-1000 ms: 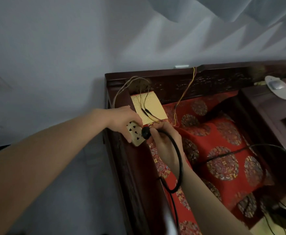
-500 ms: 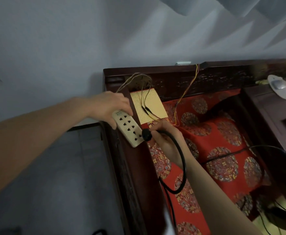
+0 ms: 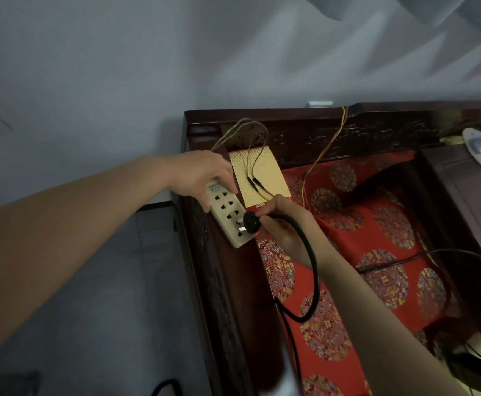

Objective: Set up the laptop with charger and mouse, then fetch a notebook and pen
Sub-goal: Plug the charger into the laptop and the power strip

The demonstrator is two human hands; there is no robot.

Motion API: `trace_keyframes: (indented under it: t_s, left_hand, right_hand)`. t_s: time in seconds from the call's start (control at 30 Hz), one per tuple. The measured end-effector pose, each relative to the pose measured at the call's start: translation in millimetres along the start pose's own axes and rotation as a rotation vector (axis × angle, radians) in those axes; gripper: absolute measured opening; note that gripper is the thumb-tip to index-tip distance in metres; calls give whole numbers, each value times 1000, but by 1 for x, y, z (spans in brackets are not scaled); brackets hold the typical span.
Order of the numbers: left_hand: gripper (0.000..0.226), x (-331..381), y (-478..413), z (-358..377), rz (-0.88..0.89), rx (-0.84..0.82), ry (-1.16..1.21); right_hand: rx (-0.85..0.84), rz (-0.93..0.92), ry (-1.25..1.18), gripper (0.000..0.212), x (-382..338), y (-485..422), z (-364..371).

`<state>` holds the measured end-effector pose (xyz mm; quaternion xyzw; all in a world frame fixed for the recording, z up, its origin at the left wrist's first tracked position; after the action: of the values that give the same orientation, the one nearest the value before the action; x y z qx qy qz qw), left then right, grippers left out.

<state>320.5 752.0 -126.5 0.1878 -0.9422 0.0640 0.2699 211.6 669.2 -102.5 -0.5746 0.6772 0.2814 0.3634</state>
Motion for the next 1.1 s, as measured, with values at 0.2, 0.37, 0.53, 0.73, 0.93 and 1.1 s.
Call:
trace_keyframes:
  t_s: [0.2, 0.37, 0.53, 0.73, 0.93, 1.1]
  left_hand:
    - [62, -3, -1, 0, -21, 11, 43]
    - [62, -3, -3, 2, -28, -5, 47]
    - [63, -4, -5, 2, -35, -25, 46]
    - [64, -5, -9, 4, -34, -34, 50]
    - [63, -5, -8, 3, -62, -24, 82]
    - [63, -5, -9, 3, -63, -32, 61]
  right_hand:
    - [-45, 30, -33, 6, 6, -3, -6]
    - [-89, -113, 164, 7, -8, -7, 3]
    - [-161, -181, 247, 7, -13, -13, 10]
    - [-277, -80, 222, 8, -8, -20, 13]
    - [-213, -230, 294, 5, -23, -9, 13]
    - [-193, -276, 350, 5, -29, -9, 19]
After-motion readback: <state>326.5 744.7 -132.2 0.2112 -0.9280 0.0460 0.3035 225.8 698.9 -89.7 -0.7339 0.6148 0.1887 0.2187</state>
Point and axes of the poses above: each hand's wrist, its own y-axis away from the middle knuckle, its own z-axis out of the palm, x = y × z, the point moved 10 cm from there along -y, towards the middle knuckle, and after that the axes turned 14 degrees about x, right-handed, at the moved point
